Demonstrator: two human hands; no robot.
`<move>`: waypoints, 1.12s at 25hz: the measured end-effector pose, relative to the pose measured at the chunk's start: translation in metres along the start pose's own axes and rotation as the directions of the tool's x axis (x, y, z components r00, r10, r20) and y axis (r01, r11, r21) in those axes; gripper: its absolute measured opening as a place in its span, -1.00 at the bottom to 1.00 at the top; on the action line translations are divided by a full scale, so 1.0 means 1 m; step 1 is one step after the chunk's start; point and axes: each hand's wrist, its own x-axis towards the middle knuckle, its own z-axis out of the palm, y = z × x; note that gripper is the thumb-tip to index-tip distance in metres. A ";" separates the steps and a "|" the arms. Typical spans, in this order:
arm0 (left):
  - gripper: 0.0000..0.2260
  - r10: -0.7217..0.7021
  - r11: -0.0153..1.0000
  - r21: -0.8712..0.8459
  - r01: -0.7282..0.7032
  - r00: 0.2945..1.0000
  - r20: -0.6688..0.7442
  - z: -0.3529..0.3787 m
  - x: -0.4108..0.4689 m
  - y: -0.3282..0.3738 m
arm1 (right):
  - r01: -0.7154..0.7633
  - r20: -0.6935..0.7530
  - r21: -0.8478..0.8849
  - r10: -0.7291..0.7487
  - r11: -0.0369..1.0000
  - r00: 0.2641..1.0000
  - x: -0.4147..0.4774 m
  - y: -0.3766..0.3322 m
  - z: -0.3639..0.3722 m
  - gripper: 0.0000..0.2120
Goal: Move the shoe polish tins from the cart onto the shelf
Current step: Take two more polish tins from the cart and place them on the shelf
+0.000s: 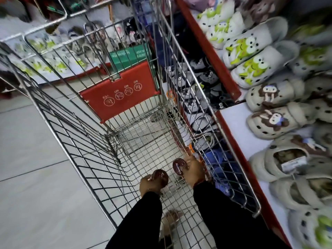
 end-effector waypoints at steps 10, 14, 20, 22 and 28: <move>-0.63 0.219 0.845 -0.531 -0.063 0.947 0.236 -0.071 -0.159 0.047 | 0.071 -0.143 0.601 0.020 0.796 0.989 -0.137 -0.028 -0.105 -0.68; -0.69 0.379 0.802 -0.586 -0.117 0.858 0.347 -0.093 -0.252 0.061 | 0.271 -0.332 0.682 -0.041 0.679 0.942 -0.210 -0.040 -0.166 -0.77; -0.80 0.594 0.750 -0.613 -0.248 0.659 0.462 -0.092 -0.393 0.080 | 0.510 -0.533 0.776 -0.047 0.372 0.845 -0.332 -0.025 -0.280 -0.67; -0.83 0.635 0.748 -0.601 -0.282 0.567 0.524 -0.083 -0.441 0.078 | 0.593 -0.613 0.735 -0.052 0.328 0.789 -0.375 -0.008 -0.319 -0.76; -0.90 0.663 0.735 -0.539 -0.410 0.274 0.696 -0.051 -0.568 0.053 | 0.713 -0.756 0.639 0.065 0.287 0.651 -0.483 0.054 -0.402 -0.78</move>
